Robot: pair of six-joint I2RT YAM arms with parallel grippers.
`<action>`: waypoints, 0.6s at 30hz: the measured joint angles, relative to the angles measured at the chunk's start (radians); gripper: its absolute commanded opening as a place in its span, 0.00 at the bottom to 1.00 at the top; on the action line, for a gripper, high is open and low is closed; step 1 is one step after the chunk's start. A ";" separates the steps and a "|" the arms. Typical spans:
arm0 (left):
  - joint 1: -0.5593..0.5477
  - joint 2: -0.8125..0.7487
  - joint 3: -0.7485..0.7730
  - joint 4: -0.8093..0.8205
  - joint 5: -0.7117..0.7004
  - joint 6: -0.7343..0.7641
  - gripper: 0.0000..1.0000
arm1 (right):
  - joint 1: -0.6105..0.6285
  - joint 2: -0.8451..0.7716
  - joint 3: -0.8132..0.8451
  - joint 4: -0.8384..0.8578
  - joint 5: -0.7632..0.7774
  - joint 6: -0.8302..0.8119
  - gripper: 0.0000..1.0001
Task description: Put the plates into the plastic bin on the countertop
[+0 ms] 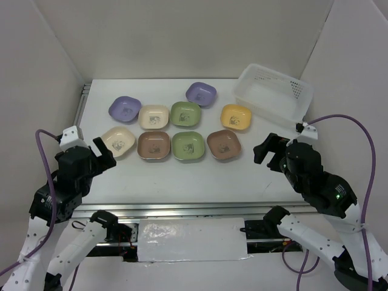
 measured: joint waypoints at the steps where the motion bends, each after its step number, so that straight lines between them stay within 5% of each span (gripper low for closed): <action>1: 0.000 0.002 0.000 0.001 0.002 0.000 0.99 | 0.000 0.000 -0.001 0.000 0.004 0.002 1.00; 12: 0.046 0.006 -0.023 0.031 0.037 0.008 0.99 | -0.014 0.031 -0.073 0.043 0.039 0.074 1.00; 18: 0.108 0.018 -0.039 0.045 0.089 0.031 0.99 | -0.104 0.323 -0.177 0.178 0.021 0.204 1.00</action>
